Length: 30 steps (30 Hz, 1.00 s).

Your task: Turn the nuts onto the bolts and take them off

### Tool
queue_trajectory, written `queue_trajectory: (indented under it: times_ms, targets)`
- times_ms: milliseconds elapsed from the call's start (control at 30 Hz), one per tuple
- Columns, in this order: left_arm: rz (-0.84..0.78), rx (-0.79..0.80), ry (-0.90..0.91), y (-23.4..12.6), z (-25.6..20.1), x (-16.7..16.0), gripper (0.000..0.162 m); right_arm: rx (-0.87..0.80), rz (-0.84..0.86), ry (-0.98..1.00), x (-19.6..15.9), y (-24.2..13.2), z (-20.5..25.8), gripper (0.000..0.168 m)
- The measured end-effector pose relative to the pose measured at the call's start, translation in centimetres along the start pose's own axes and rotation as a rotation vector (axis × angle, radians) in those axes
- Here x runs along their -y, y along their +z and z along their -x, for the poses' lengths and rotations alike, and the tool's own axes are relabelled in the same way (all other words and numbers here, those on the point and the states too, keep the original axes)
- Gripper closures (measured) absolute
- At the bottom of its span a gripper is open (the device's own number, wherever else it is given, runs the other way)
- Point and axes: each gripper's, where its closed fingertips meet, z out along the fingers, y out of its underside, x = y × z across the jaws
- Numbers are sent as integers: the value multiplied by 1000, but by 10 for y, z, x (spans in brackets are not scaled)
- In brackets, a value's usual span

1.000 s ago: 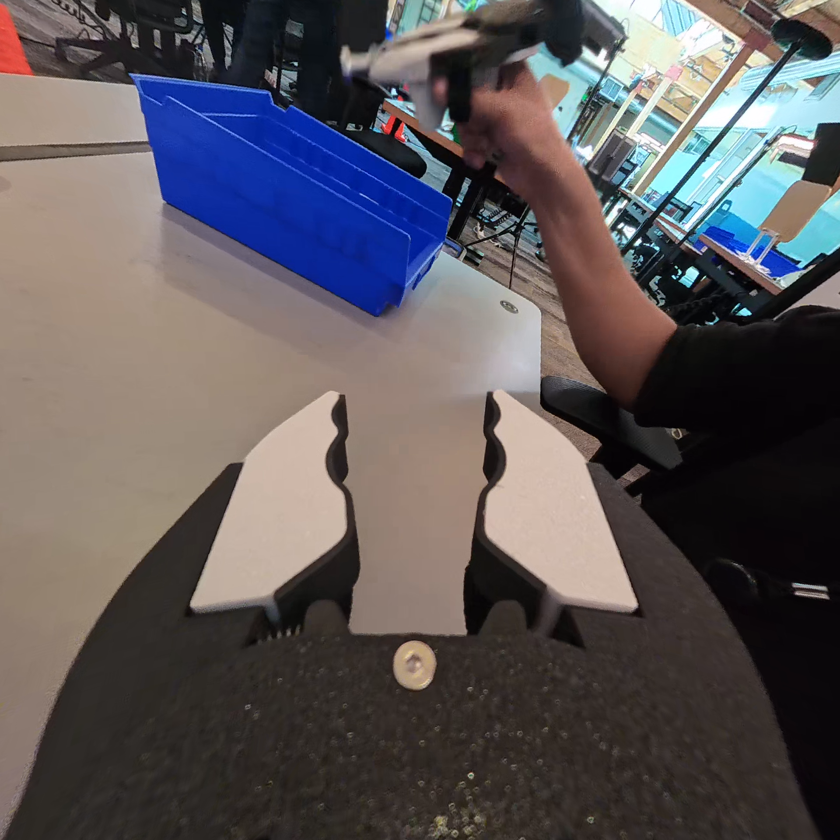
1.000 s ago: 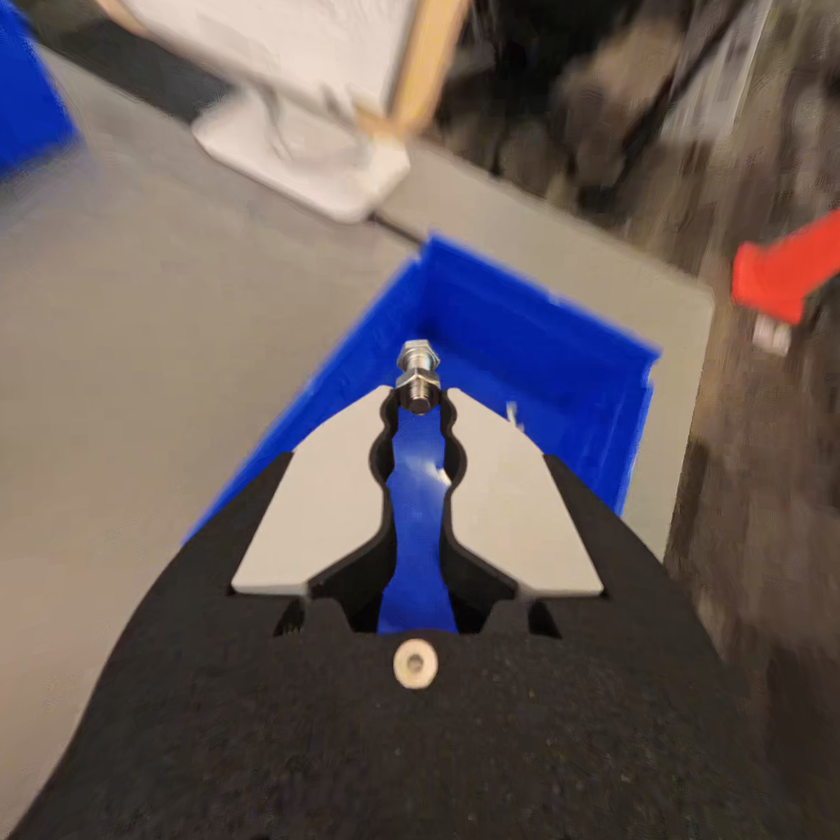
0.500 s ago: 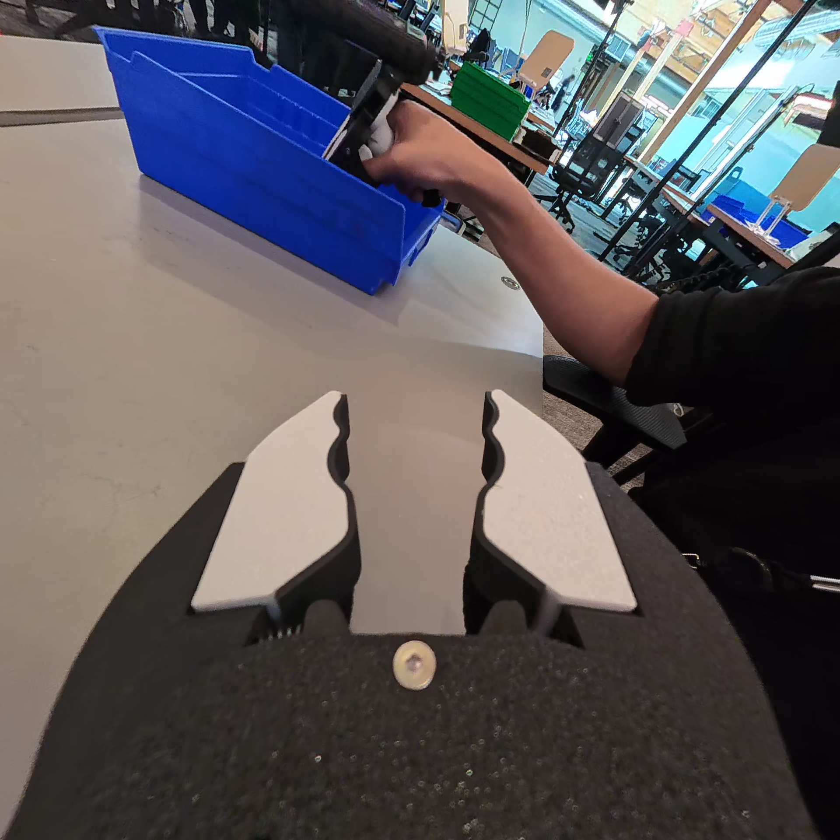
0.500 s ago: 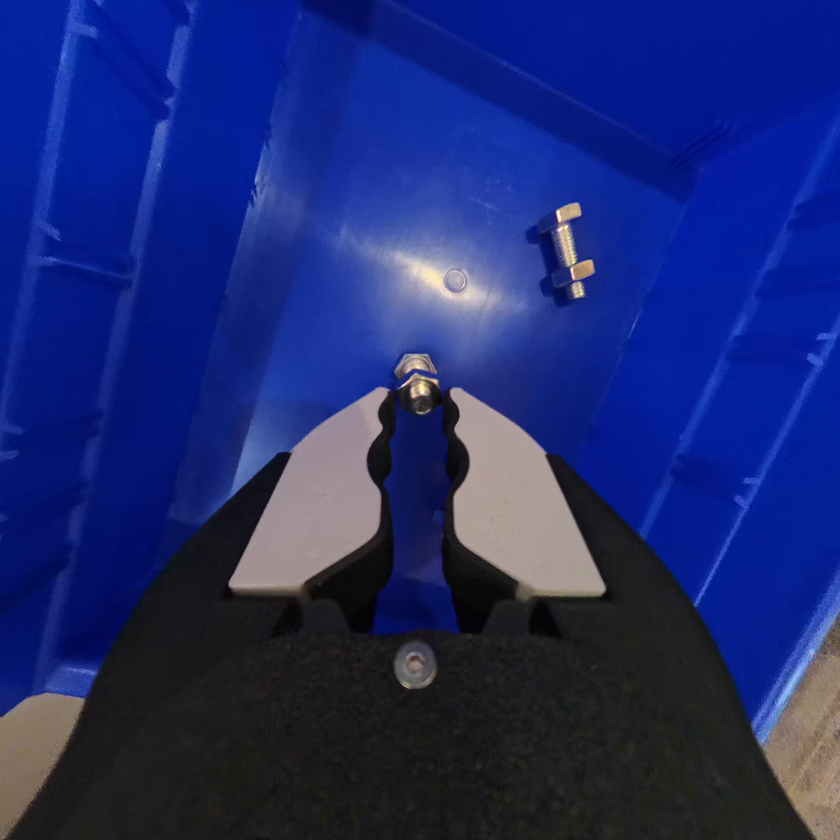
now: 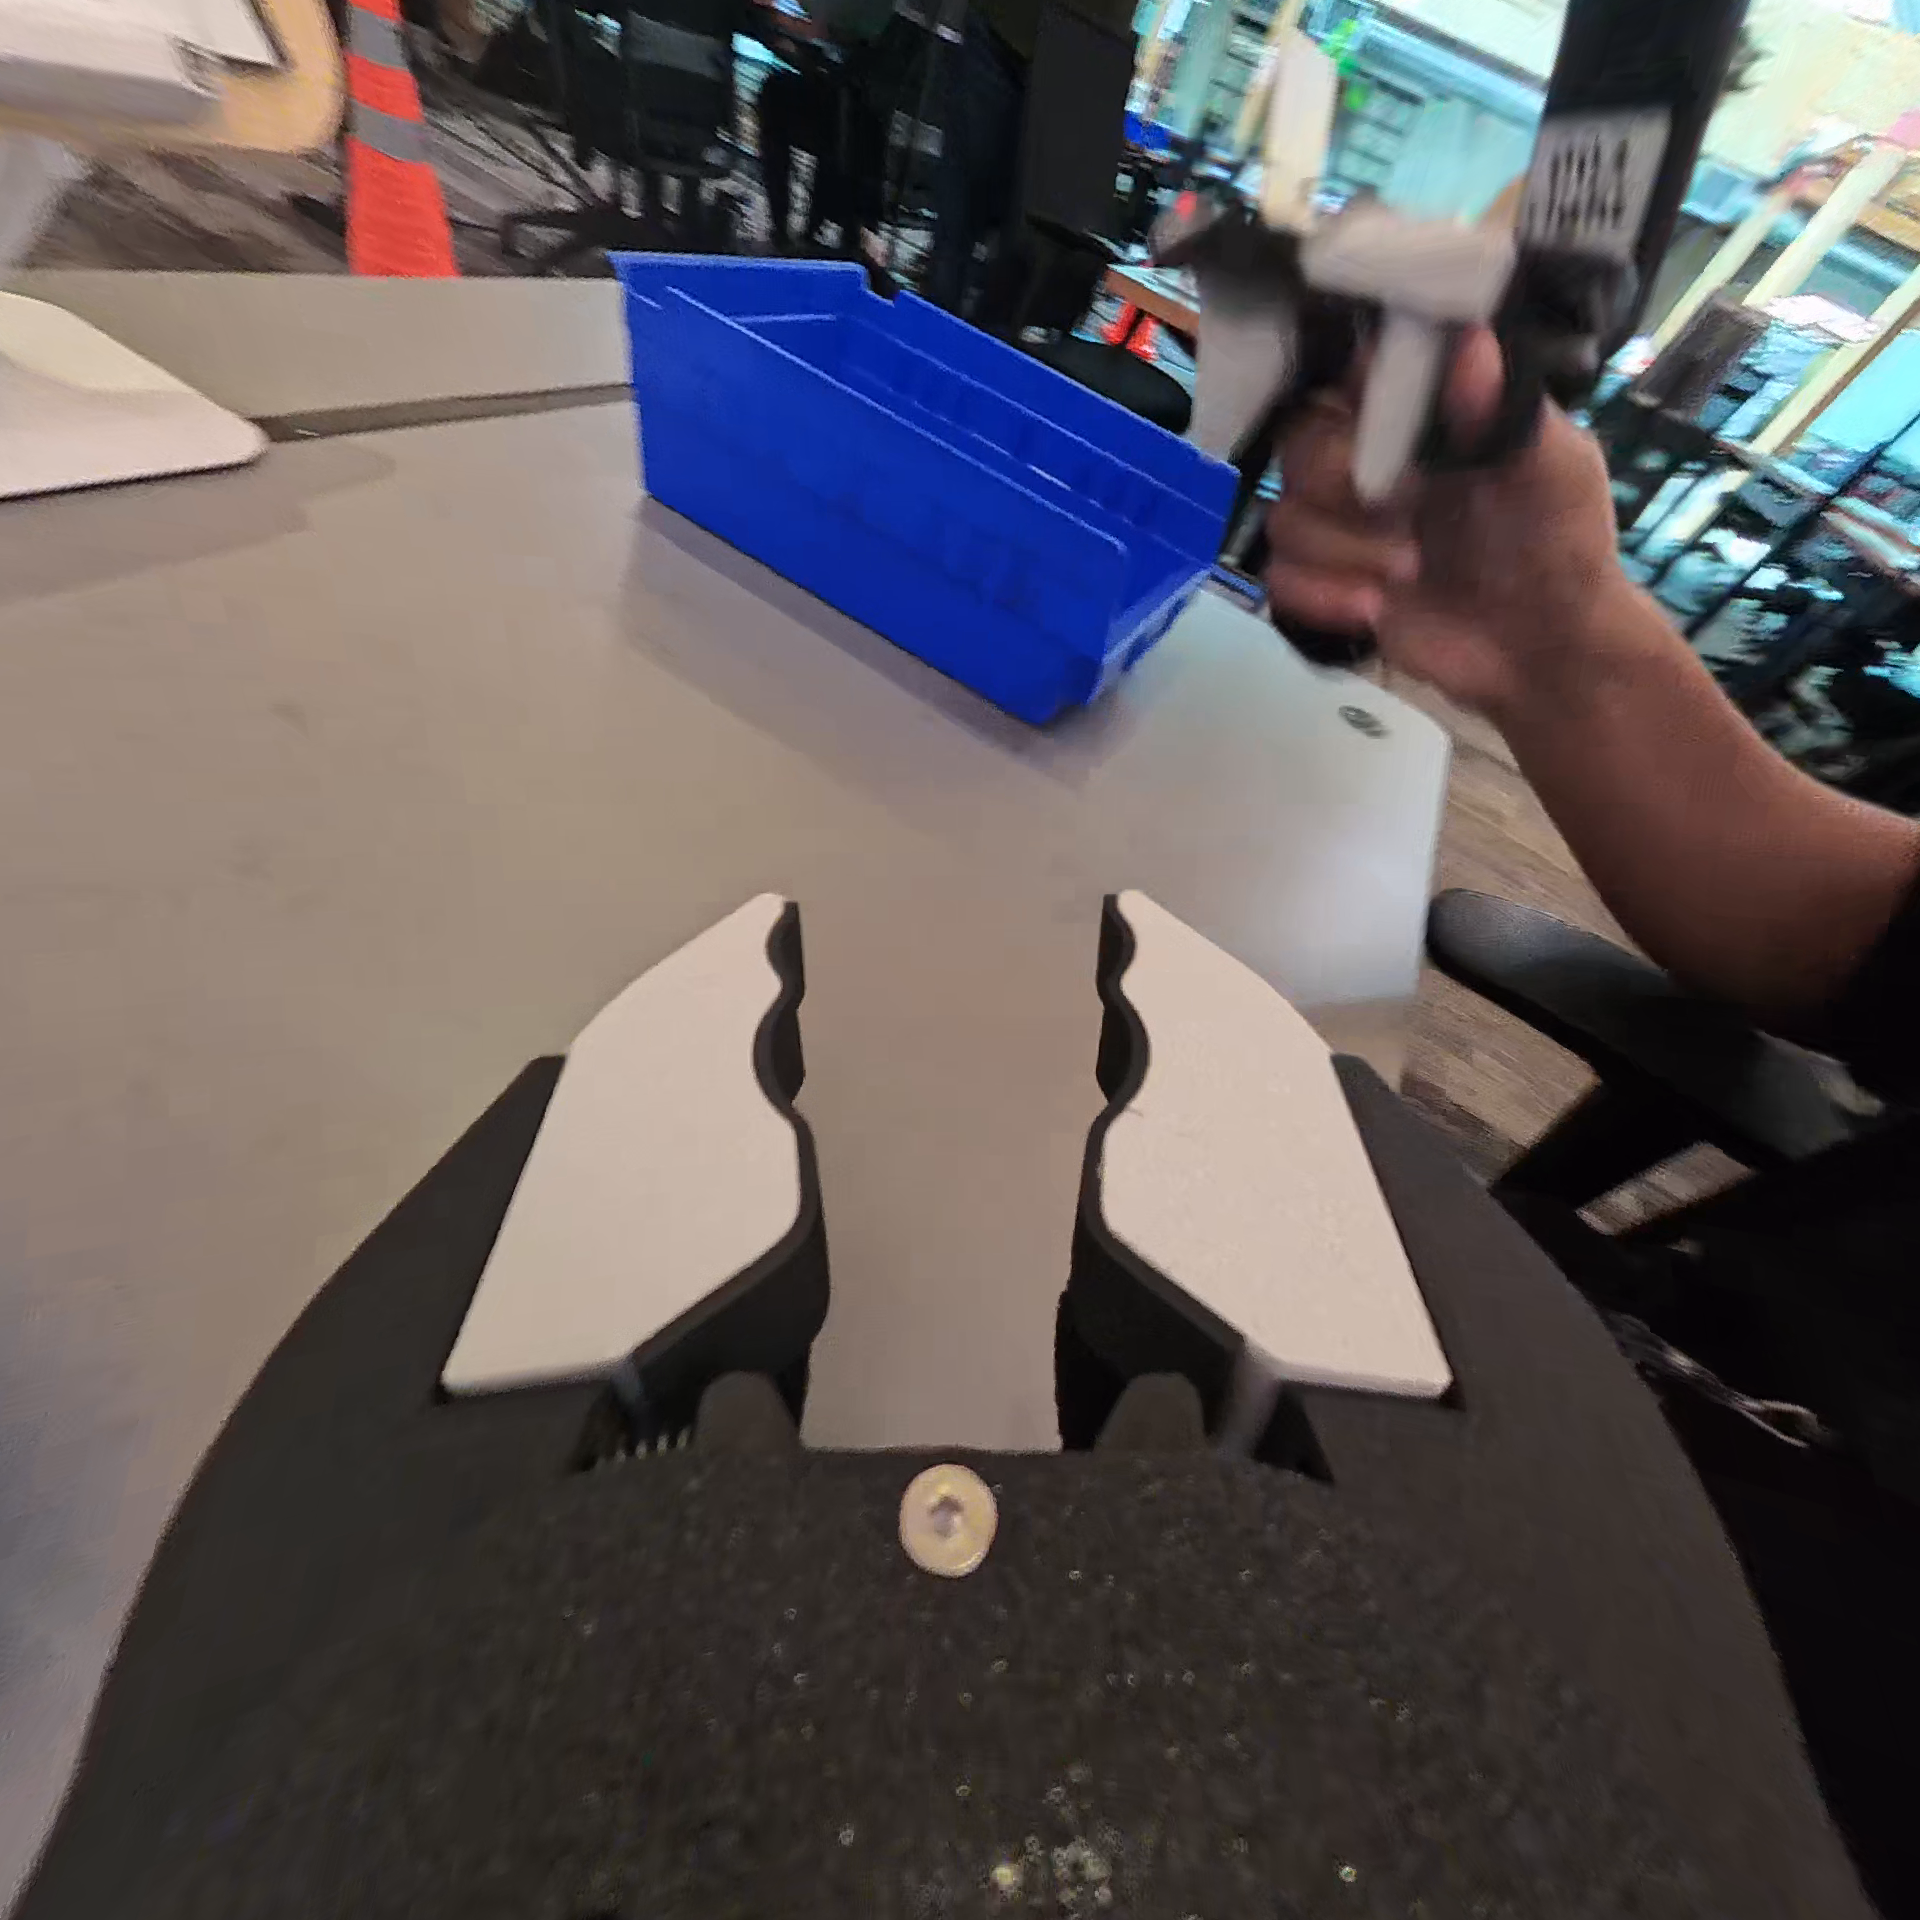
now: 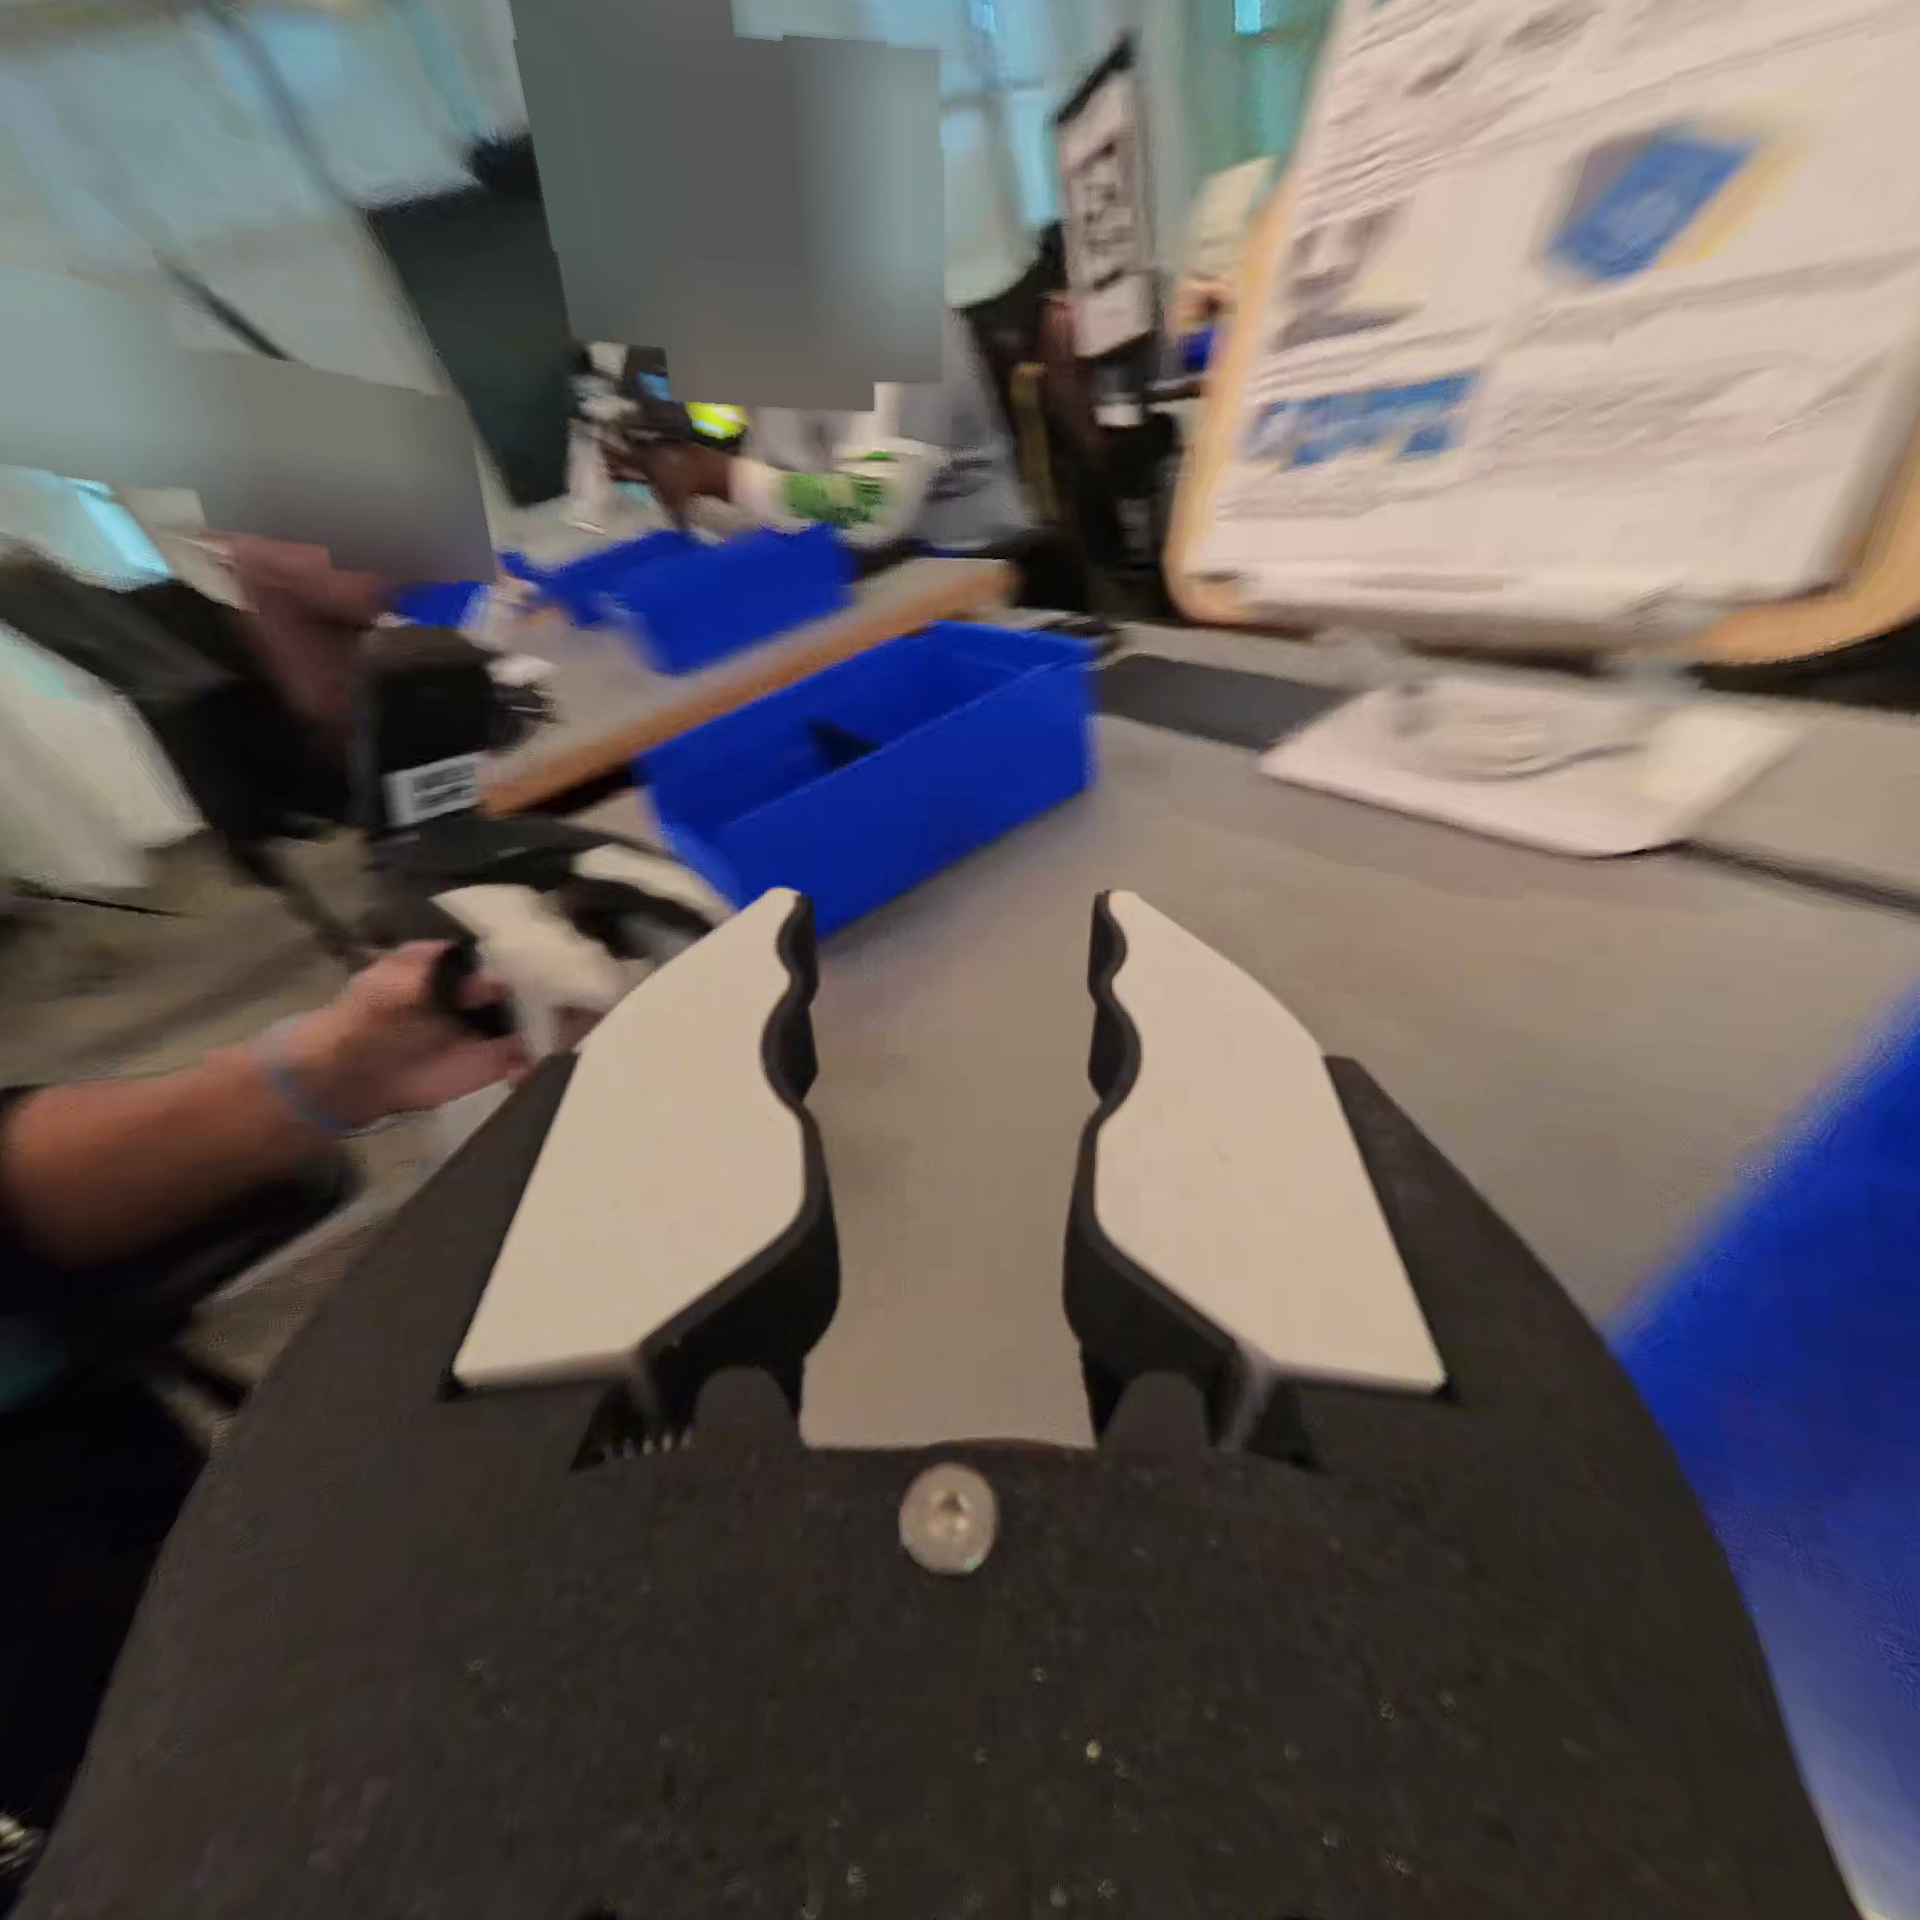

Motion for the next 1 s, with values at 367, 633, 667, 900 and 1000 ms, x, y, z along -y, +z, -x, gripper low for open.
queue_trajectory:
  times_ms: [367, 633, 667, 900, 1000]
  targets:
    - [-14, 93, -18, -16, 2, -19, 114, 64, 113, -73, -103, 24, 39, 127]
    - [-10, 13, 25, -74, -8, 40, 109, 68, 115, -103, -105, 20, 44, 133]
    - [59, 39, 53, -82, 3, 37, 109, 64, 119, -119, -106, 20, 44, 133]
    - [578, 316, 258, -128, 156, 2, 116, 84, 130, -139, -106, 22, 47, 137]
    - [774, 273, 298, -126, 198, -28, 119, 96, 135, -122, -108, 24, 48, 137]
